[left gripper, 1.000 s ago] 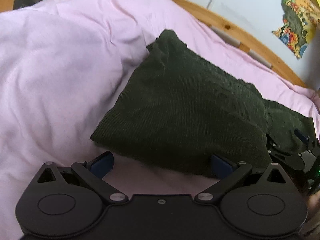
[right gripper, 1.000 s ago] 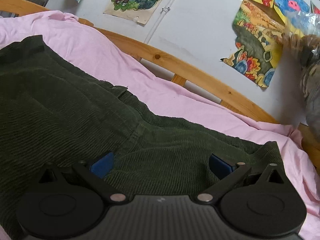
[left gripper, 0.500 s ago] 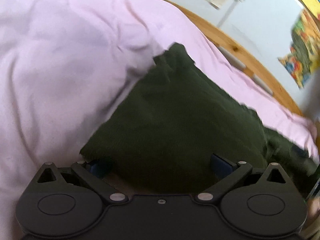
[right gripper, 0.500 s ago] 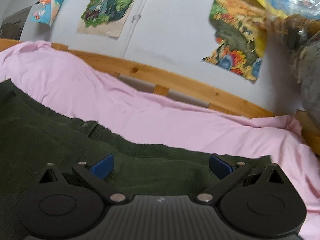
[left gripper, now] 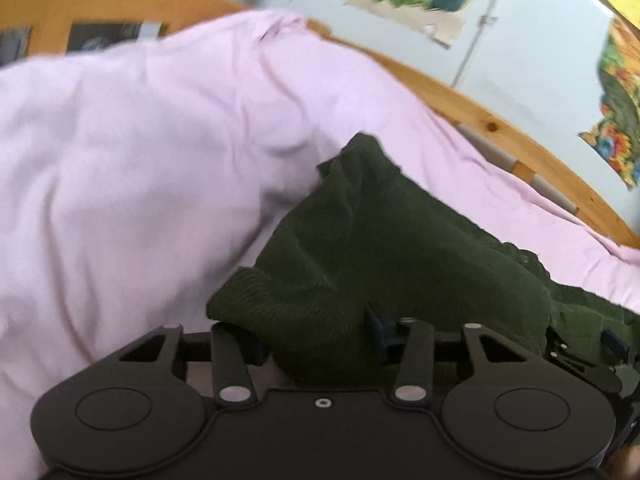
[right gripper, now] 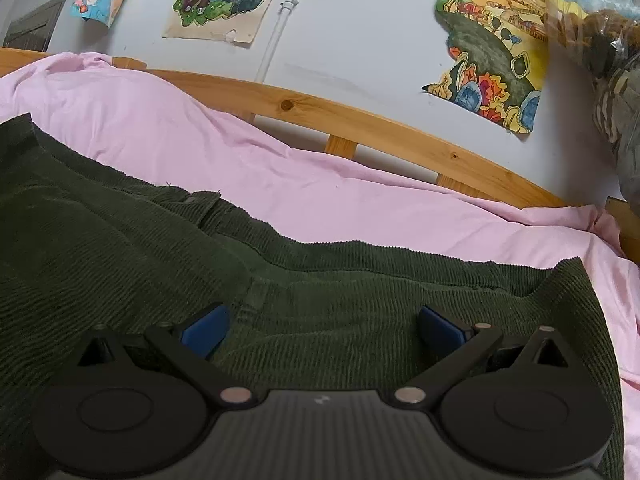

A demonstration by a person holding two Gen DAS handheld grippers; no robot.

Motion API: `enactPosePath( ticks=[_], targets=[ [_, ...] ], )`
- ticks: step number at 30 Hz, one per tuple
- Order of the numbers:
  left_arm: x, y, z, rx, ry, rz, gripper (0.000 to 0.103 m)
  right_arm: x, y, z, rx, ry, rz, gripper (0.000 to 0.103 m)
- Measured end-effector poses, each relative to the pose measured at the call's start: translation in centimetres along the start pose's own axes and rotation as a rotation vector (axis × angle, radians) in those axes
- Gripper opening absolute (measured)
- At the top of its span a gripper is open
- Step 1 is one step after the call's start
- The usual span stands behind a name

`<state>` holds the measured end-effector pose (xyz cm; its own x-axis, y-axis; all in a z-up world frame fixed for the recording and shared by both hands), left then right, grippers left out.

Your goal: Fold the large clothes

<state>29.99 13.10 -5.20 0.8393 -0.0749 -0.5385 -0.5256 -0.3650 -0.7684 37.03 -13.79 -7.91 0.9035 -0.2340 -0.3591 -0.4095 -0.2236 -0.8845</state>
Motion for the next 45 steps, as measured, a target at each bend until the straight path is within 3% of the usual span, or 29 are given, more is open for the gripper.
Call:
enactPosePath(
  ticks=[3,5,6,9,14,18,21,25,29,31,35,38,41,45],
  targets=[
    [0.9,0.1,0.5,-0.026,0.004,0.035,0.05,0.0,0.0,0.0,0.0,0.0,0.0,0.103],
    [0.9,0.1,1.1,-0.068,0.01,0.037,0.039,0.0,0.0,0.0,-0.001,0.001,0.0,0.103],
    [0.7,-0.3,1.1,-0.075,0.011,0.023,0.026,0.0,-0.1,0.0,-0.003,0.001,-0.001,0.103],
    [-0.7,-1.6,0.0,-0.046,0.073,-0.041,0.018,0.0,-0.1,0.0,-0.004,0.001,0.0,0.103],
    [-3.2,-4.0,-6.2,0.134,0.235,-0.127,0.016,0.1,-0.2,-0.4,0.029,-0.036,0.019,0.103],
    [-3.8,-5.3,-10.9,0.226,0.359,-0.134,0.015,-0.2,-1.0,-1.2,0.04,-0.11,0.037,0.103],
    [-3.9,-5.7,-14.6,0.303,0.445,-0.13,0.015,-1.9,-2.2,-3.8,0.085,-0.111,-0.014,0.103],
    [-4.1,-4.5,-20.4,0.436,0.576,-0.11,0.015,-3.8,-2.7,-7.7,0.093,-0.143,-0.012,0.103],
    [-3.4,-0.6,-26.0,0.556,0.716,-0.02,0.015,-6.0,-2.7,-12.9,0.115,-0.119,-0.02,0.103],
    [-2.6,1.2,-27.7,0.583,0.751,0.023,0.015,-6.3,-2.8,-15.6,0.163,-0.137,-0.006,0.103],
    [-1.5,3.6,-28.7,0.595,0.754,0.089,0.015,-5.5,-4.2,-19.5,0.301,-0.288,0.041,0.103],
    [-1.2,4.4,-28.4,0.624,0.74,0.093,0.015,-3.8,-5.6,-20.0,0.456,-0.481,0.125,0.103],
    [-1.6,4.8,-28.0,0.655,0.737,0.093,0.015,-2.0,-8.1,-18.2,0.537,-0.636,0.153,0.103],
    [-2.0,5.3,-27.7,0.678,0.737,0.087,0.015,0.7,-12.2,-13.8,0.473,-0.73,0.16,0.103]
  ],
)
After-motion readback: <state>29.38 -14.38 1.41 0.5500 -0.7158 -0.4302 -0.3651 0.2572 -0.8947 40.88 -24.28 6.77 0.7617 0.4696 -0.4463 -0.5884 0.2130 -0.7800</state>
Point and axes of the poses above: each gripper's, at about its wrist camera, not at the fingertips, and x roughly the way its jaws point, z to its left, y to its underside, the point moved 9 cm from there along x, roughly the way its jaws point, and after that the axes turned 3 degrees about y, right-handed, at the moved point
